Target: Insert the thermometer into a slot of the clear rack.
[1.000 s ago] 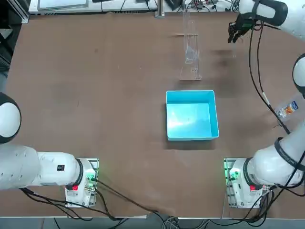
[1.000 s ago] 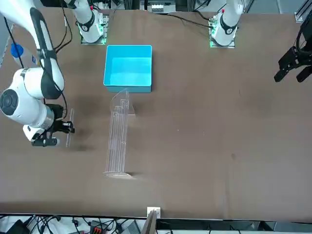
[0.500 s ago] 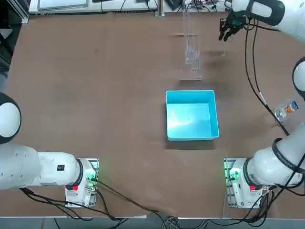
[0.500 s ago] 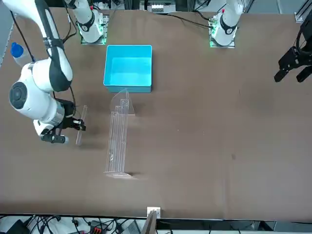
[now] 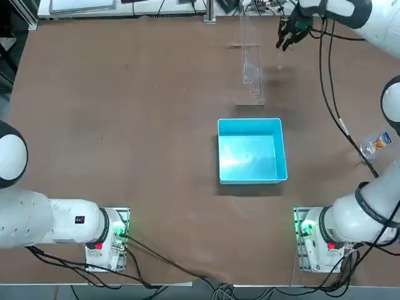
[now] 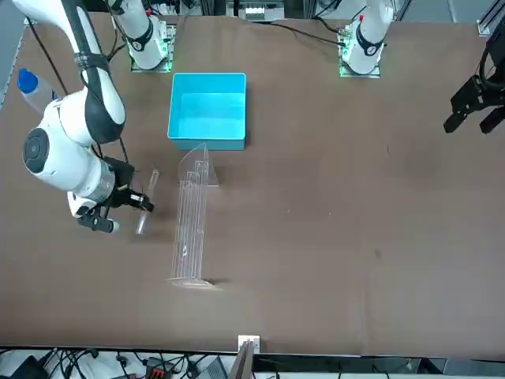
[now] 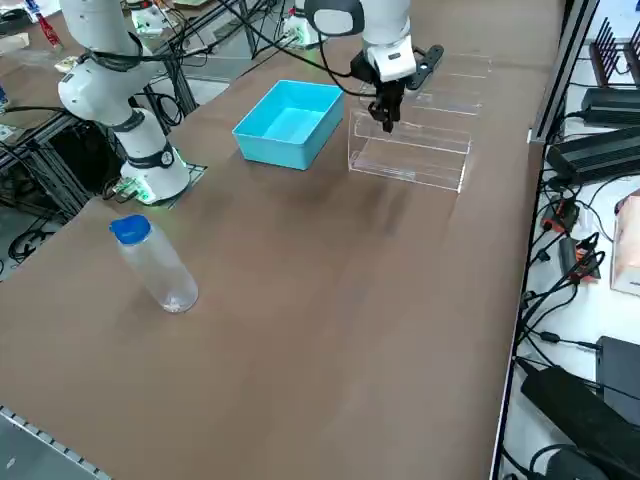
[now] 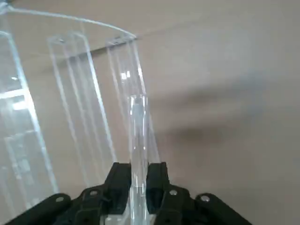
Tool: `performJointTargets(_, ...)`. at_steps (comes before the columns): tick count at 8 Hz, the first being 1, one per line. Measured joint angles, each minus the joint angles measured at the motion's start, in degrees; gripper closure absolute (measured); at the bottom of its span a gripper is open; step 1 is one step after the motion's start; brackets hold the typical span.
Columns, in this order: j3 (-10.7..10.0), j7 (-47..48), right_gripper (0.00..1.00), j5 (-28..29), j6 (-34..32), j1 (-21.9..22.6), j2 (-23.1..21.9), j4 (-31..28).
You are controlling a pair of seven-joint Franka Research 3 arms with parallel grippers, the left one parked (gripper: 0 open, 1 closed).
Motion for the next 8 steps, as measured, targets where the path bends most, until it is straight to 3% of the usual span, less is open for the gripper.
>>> performJointTargets(5, 0.1, 1.9, 0.78, 1.3, 9.3, 4.4, 3.3, 0.1)
performJointTargets(8, 0.1, 2.3, 0.78, 0.6, 11.3, 6.4, 4.1, 0.1)
